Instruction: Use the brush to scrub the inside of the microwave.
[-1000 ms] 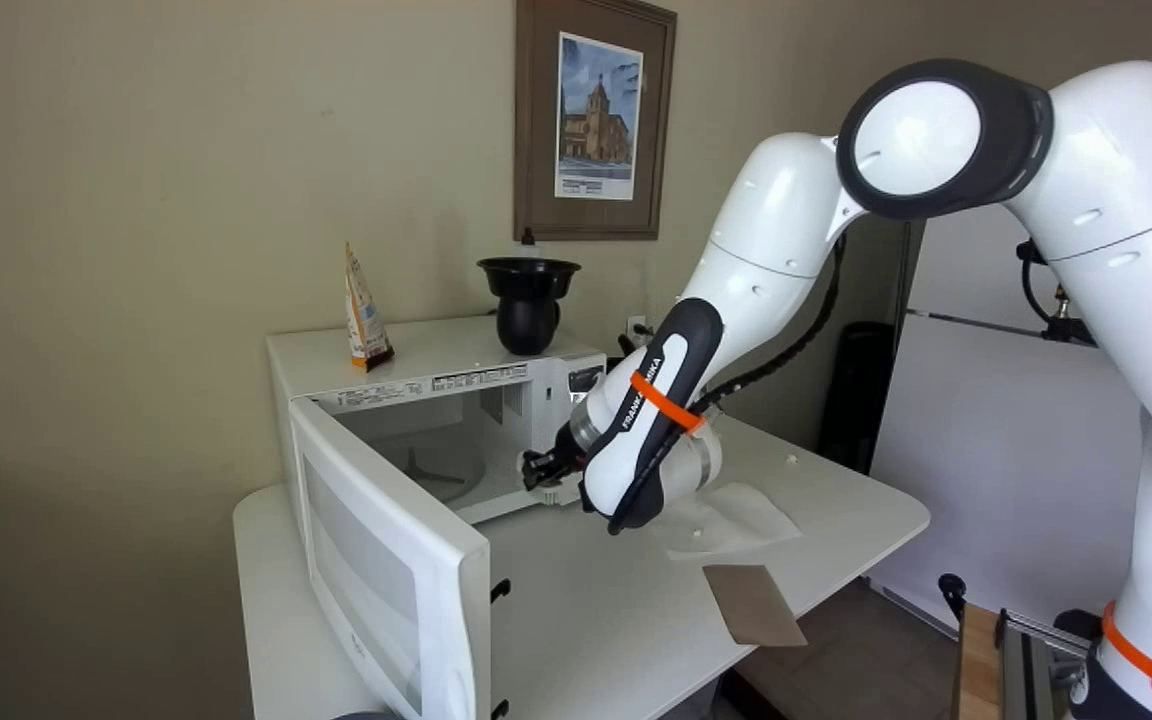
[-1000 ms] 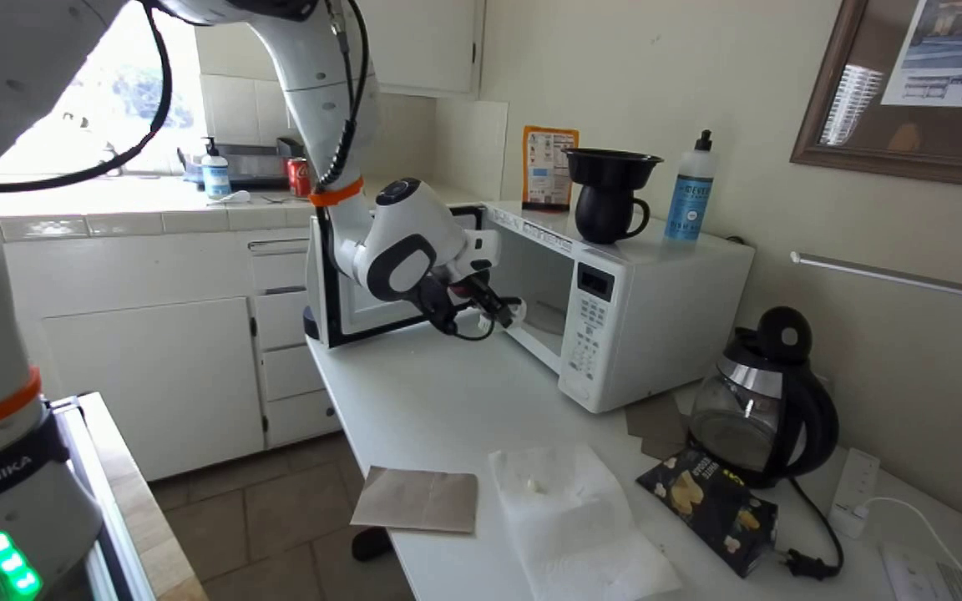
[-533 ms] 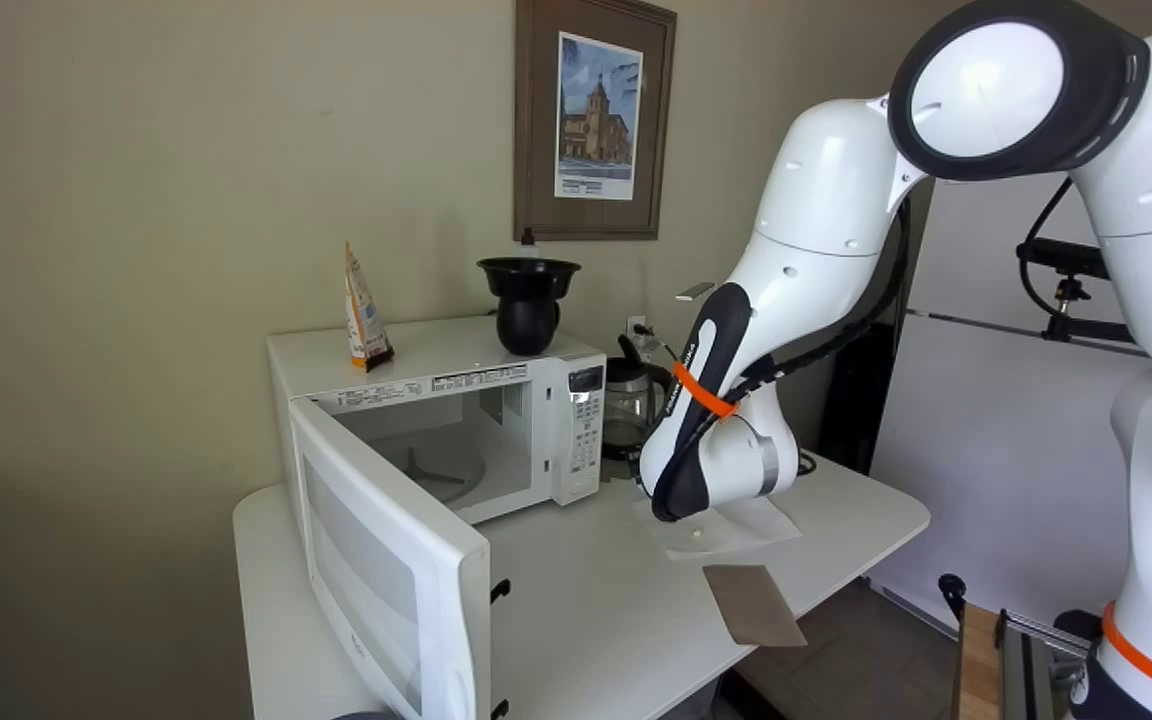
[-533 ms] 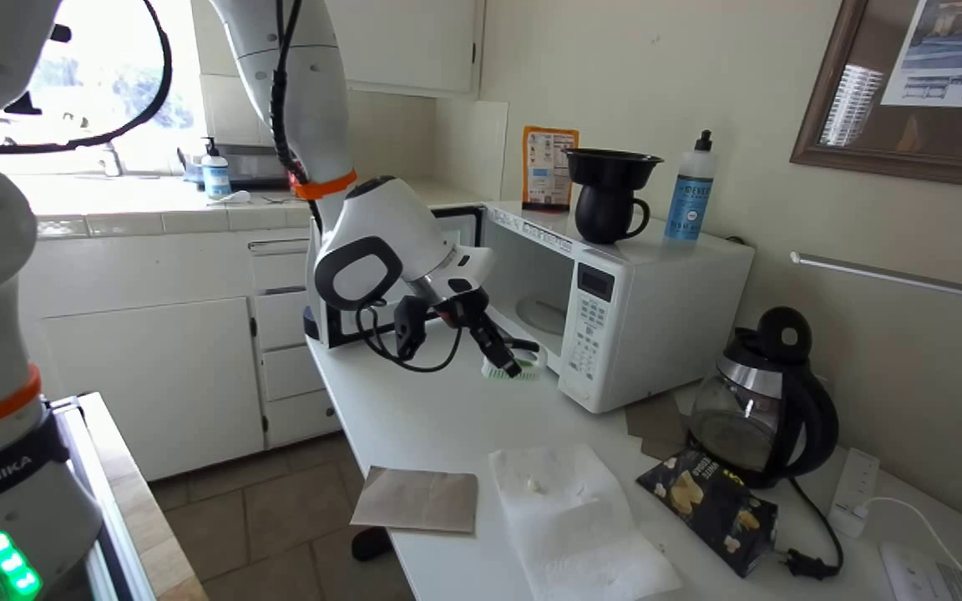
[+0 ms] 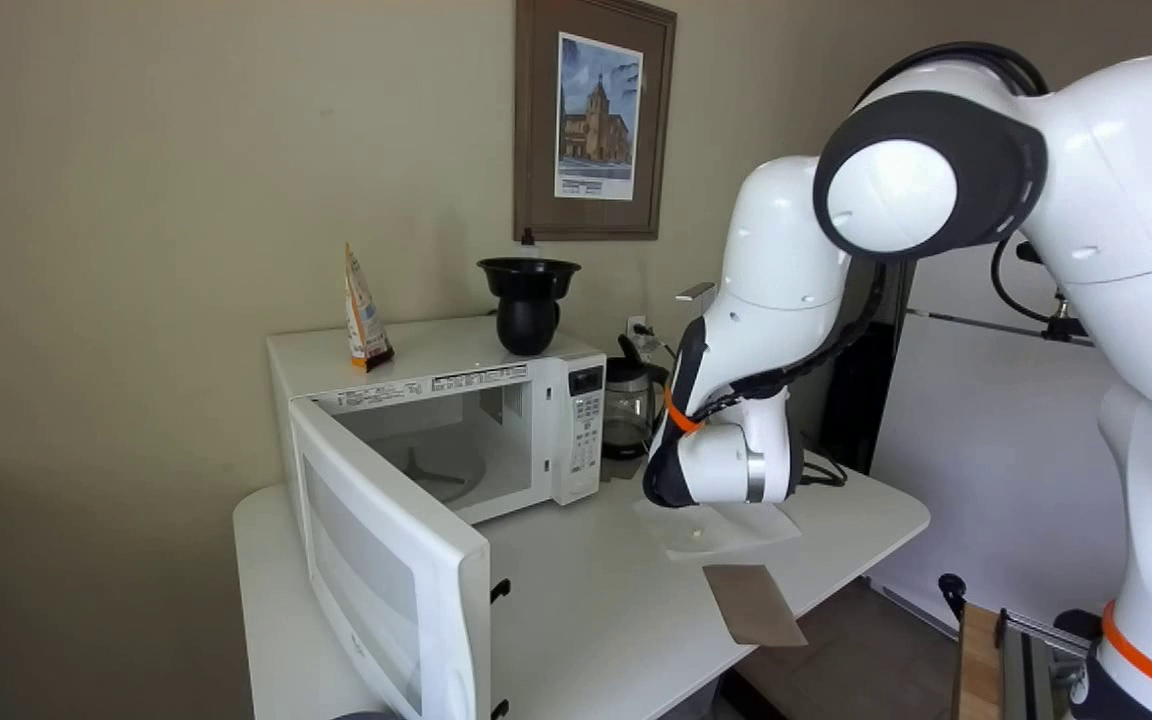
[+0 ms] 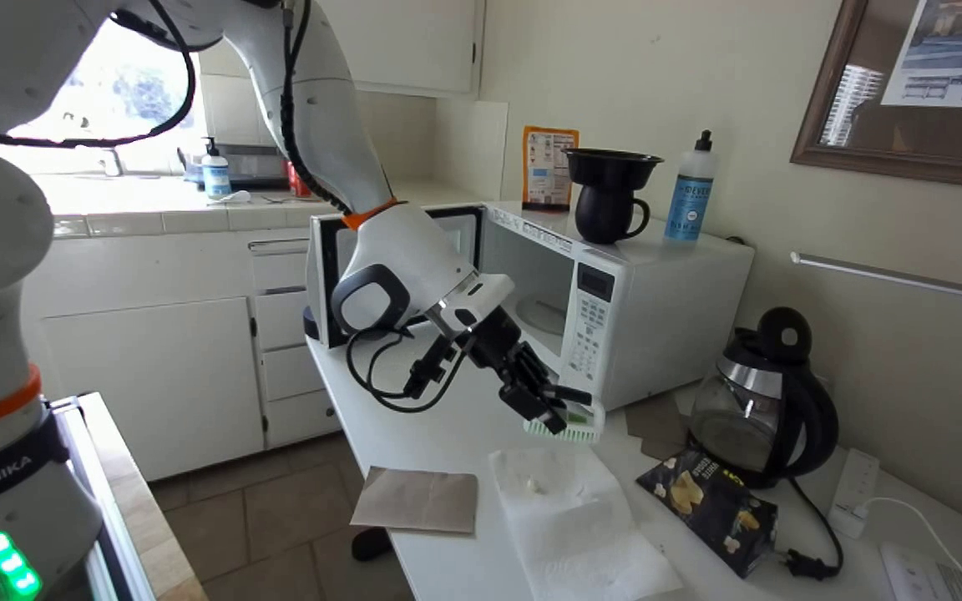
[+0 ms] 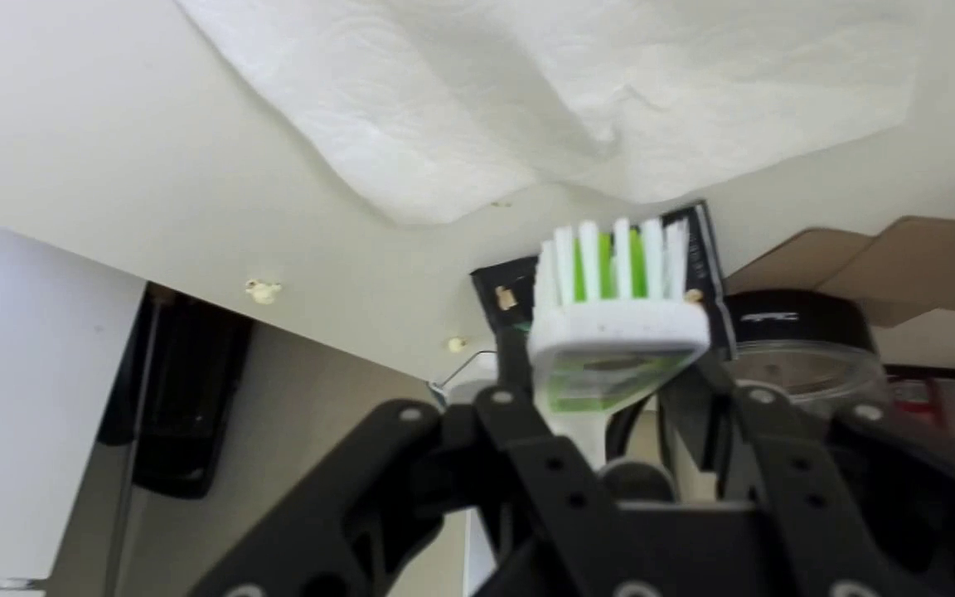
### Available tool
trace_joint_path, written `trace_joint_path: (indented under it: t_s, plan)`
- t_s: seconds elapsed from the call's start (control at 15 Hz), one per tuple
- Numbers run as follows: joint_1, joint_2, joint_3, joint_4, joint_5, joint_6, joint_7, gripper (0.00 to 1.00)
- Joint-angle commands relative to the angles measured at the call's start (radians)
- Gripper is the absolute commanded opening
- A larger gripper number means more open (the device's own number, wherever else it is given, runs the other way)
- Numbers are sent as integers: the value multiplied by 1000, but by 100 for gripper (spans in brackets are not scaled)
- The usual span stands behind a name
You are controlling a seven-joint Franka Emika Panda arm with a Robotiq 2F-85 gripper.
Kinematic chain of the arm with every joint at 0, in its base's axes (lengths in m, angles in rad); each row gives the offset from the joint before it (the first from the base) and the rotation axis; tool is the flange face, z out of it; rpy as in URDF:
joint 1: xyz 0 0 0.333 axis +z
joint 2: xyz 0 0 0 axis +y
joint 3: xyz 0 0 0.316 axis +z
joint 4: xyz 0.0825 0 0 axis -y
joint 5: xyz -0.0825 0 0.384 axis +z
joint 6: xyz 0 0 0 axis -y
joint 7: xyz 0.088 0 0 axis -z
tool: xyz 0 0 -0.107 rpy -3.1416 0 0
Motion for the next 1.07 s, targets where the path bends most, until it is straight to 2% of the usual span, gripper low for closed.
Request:
trace_joint_path:
  t_s: [0.0,0.07,0.27,0.53,0.6,0.73,1.0]
  plan:
    - [-2,217,-35,128,146,-17,24,19]
    - [-4,94,-19,49,82,-8,1,44]
    - [-12,193,-26,105,113,-8,20,44]
    - [-11,208,-27,120,118,-8,22,44]
    - [-11,208,-28,121,119,-8,22,19]
    - [11,245,-52,153,156,-38,-4,19]
    - [-10,301,-43,218,156,-87,8,19]
